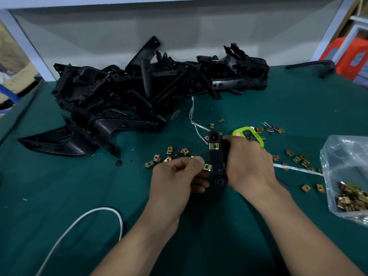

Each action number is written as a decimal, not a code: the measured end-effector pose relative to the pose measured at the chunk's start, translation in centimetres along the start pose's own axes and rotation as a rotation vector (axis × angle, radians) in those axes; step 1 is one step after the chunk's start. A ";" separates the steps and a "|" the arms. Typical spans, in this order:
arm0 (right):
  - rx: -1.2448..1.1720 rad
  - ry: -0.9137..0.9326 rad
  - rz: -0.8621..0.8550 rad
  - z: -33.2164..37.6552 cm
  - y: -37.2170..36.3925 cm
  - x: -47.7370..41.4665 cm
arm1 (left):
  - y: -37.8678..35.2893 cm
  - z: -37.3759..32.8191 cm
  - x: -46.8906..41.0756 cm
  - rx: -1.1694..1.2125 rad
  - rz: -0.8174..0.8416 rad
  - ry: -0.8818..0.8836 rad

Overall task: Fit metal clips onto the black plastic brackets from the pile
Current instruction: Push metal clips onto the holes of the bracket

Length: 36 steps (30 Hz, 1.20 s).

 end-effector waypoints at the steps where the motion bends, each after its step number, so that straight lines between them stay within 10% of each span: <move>1: -0.002 -0.001 -0.003 0.0 0.0 0.0 | 0.0 0.0 0.0 0.005 -0.004 -0.003; 36: 0.054 0.003 -0.012 0.6 0.4 0.4 | -0.3 -1.4 0.0 -0.247 0.127 -0.138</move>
Point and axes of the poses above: each hand's wrist, its own x-axis away from the middle knuckle, its own y-axis out of the back of the hand, z = x × y, the point moved 8 cm from there along -x, towards the middle knuckle, and after that the axes turned 7 degrees about z, right-handed, at the moved point
